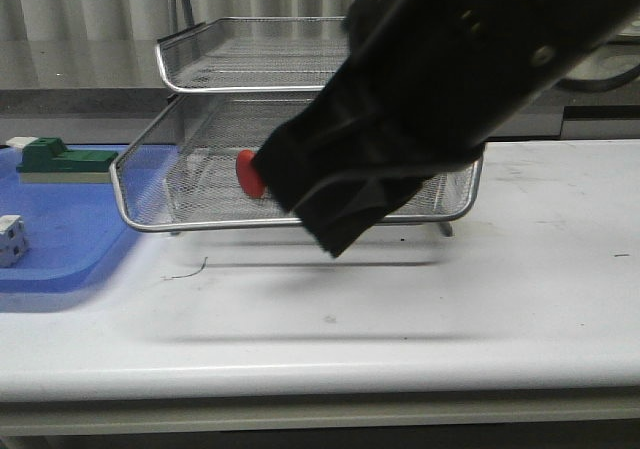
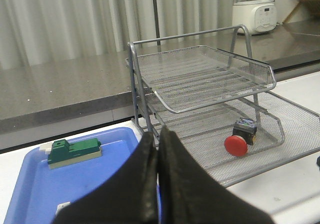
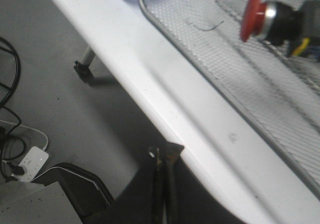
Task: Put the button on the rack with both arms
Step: 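Move the right gripper to the front edge of the pulled-out tier, then push the tier back into the rack with the right gripper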
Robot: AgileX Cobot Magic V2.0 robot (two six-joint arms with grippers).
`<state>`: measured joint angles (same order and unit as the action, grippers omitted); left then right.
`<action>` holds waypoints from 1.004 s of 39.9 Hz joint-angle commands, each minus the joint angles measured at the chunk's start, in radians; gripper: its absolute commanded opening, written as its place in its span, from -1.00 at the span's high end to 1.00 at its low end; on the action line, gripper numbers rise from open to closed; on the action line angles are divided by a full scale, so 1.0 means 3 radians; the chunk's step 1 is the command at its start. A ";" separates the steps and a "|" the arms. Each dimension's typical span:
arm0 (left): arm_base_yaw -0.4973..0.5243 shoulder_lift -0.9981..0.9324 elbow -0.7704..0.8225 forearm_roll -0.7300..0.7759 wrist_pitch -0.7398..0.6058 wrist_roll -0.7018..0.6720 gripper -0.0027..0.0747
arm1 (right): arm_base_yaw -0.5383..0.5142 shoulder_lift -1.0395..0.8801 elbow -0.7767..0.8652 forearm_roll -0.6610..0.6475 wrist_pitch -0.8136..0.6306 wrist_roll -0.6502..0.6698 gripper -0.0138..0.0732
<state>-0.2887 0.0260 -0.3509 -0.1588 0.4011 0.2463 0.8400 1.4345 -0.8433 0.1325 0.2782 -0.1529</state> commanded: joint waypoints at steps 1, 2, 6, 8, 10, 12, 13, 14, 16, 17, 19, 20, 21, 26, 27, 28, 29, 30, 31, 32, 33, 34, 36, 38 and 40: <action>0.0005 0.0040 -0.0087 -0.0044 -0.0279 -0.0034 0.98 | 0.0053 0.0159 -0.0197 0.0007 -0.0201 -0.0008 0.82; 0.0005 0.0040 -0.0087 -0.0044 -0.0279 -0.0034 0.98 | 0.0053 0.0207 -0.0217 0.0007 -0.0205 -0.0008 0.82; 0.0005 0.0040 -0.0087 -0.0044 -0.0279 -0.0034 0.98 | 0.0046 0.0414 -0.0304 0.0007 -0.0201 -0.0008 0.82; 0.0005 0.0040 -0.0087 -0.0044 -0.0279 -0.0034 0.98 | 0.0022 0.0483 -0.0340 0.0007 -0.0201 -0.0008 0.82; 0.0005 0.0040 -0.0087 -0.0044 -0.0279 -0.0034 0.98 | 0.0006 0.0555 -0.0396 0.0007 -0.0201 -0.0008 0.82; 0.0005 0.0040 -0.0087 -0.0044 -0.0279 -0.0034 0.98 | -0.0036 0.0620 -0.0443 0.0004 -0.0204 -0.0008 0.82; 0.0005 0.0040 -0.0087 -0.0044 -0.0279 -0.0034 0.98 | -0.0058 0.0656 -0.0466 0.0004 -0.0201 -0.0008 0.82; 0.0005 0.0040 -0.0087 -0.0044 -0.0279 -0.0034 0.98 | -0.0085 0.0687 -0.0501 0.0004 -0.0200 -0.0008 0.82; 0.0005 0.0040 -0.0087 -0.0044 -0.0279 -0.0034 0.98 | -0.0142 0.0738 -0.0540 0.0004 -0.0199 -0.0008 0.82; 0.0005 0.0040 -0.0087 -0.0044 -0.0279 -0.0034 0.98 | -0.0172 0.0759 -0.0554 0.0004 -0.0199 -0.0008 0.82; 0.0005 0.0040 -0.0087 -0.0044 -0.0279 -0.0034 0.98 | -0.0213 0.0781 -0.0585 0.0004 -0.0202 -0.0008 0.82; 0.0005 0.0040 -0.0087 -0.0044 -0.0279 -0.0034 0.98 | -0.0237 0.0796 -0.0600 0.0004 -0.0202 -0.0008 0.82; 0.0005 0.0040 -0.0087 -0.0044 -0.0279 -0.0034 0.98 | -0.0253 0.0806 -0.0612 0.0004 -0.0202 -0.0008 0.82; 0.0005 0.0040 -0.0087 -0.0044 -0.0279 -0.0034 0.98 | -0.0307 0.0816 -0.0673 0.0004 -0.0218 -0.0008 0.82; 0.0005 0.0040 -0.0087 -0.0044 -0.0279 -0.0034 0.98 | -0.0318 0.0818 -0.0679 0.0004 -0.0223 -0.0008 0.82; 0.0005 0.0040 -0.0087 -0.0044 -0.0279 -0.0034 0.98 | -0.0325 0.0824 -0.0695 0.0004 -0.0227 -0.0008 0.82; 0.0005 0.0040 -0.0087 -0.0044 -0.0279 -0.0034 0.98 | -0.0343 0.0832 -0.0704 0.0004 -0.0227 -0.0008 0.82; 0.0005 0.0040 -0.0087 -0.0044 -0.0279 -0.0034 0.98 | -0.0351 0.0845 -0.0719 0.0004 -0.0227 -0.0008 0.82; 0.0005 0.0040 -0.0087 -0.0044 -0.0279 -0.0034 0.98 | -0.0361 0.0858 -0.0736 0.0001 -0.0219 -0.0008 0.82; 0.0005 0.0040 -0.0087 -0.0044 -0.0279 -0.0034 0.98 | -0.0380 0.0874 -0.0748 0.0001 -0.0219 -0.0008 0.82; 0.0005 0.0040 -0.0087 -0.0044 -0.0279 -0.0034 0.98 | -0.0387 0.0896 -0.0769 0.0001 -0.0219 -0.0008 0.82; 0.0005 0.0040 -0.0087 -0.0044 -0.0279 -0.0034 0.98 | -0.0394 0.0911 -0.0781 -0.0007 -0.0219 -0.0008 0.82; 0.0005 0.0040 -0.0087 -0.0044 -0.0279 -0.0034 0.98 | -0.0414 0.0944 -0.0810 -0.0015 -0.0228 -0.0008 0.82; 0.0005 0.0040 -0.0087 -0.0044 -0.0279 -0.0034 0.98 | -0.0418 0.0976 -0.0846 -0.0021 -0.0230 -0.0008 0.82; 0.0005 0.0040 -0.0087 -0.0044 -0.0279 -0.0034 0.98 | -0.0433 0.0999 -0.0881 -0.0038 -0.0238 -0.0008 0.82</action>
<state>-0.2887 0.0249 -0.3509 -0.1588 0.4011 0.2463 0.7244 1.7676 -1.0599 0.1340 0.2713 -0.1529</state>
